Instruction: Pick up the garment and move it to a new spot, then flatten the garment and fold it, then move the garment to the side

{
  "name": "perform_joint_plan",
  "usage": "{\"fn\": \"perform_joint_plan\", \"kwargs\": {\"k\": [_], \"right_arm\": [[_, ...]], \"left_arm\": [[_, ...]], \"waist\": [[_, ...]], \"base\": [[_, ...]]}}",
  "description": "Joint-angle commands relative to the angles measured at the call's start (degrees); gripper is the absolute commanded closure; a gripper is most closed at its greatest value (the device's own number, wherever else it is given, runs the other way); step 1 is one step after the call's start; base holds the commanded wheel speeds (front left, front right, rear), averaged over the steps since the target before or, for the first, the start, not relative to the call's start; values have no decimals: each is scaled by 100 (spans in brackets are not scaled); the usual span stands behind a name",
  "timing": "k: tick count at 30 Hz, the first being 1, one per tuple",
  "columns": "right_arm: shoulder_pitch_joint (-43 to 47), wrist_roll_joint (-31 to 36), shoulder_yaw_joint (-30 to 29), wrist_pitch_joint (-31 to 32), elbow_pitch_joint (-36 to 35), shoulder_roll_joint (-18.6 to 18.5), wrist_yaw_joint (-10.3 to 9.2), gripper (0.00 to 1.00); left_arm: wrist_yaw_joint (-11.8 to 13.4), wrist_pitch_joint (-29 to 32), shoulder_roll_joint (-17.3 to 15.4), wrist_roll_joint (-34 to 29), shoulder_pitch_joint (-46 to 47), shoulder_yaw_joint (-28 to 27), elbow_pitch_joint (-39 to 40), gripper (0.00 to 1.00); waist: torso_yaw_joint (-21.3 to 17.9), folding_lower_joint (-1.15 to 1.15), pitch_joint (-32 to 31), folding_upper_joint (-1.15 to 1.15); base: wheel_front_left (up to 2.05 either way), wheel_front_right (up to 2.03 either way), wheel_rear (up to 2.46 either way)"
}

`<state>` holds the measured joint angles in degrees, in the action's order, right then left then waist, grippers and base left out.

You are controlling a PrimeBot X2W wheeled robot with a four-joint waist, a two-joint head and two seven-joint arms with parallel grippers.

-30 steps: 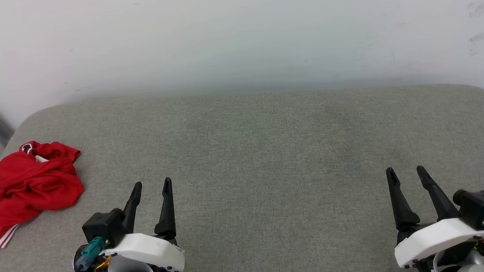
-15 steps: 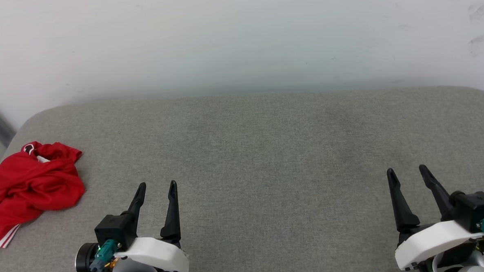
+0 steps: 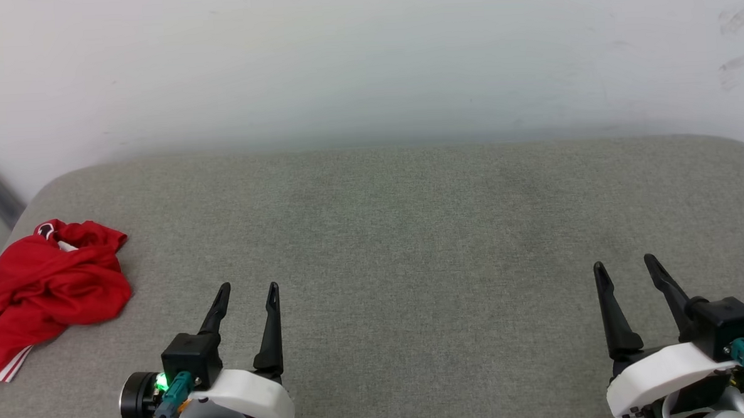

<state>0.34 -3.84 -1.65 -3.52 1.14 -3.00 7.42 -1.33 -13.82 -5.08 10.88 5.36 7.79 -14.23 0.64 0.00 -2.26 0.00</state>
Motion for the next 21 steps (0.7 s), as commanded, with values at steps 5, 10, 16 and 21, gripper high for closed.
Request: {"fn": "perform_joint_plan", "kwargs": {"k": [5,10,16,21], "right_arm": [[70,225,10,-59,-3,20,6,0],[91,371,7,-107,-8,21,6,0],[92,308,-11,-133,21,22,6,0],[108,274,-24,-154,13,22,6,0]], "left_arm": [[-26,-81,15,-207,88,-6,-58,0],[-80,-132,24,-362,86,9,-115,0],[-107,-140,51,-318,103,-40,-167,0],[-114,-140,80,-261,144,-90,-192,0]], "waist": [[25,0,-22,0],[55,0,-38,0],[112,0,-38,0],[277,0,-26,0]], "base": [[0,0,0],[0,0,0],[0,0,0],[0,0,0]]}}
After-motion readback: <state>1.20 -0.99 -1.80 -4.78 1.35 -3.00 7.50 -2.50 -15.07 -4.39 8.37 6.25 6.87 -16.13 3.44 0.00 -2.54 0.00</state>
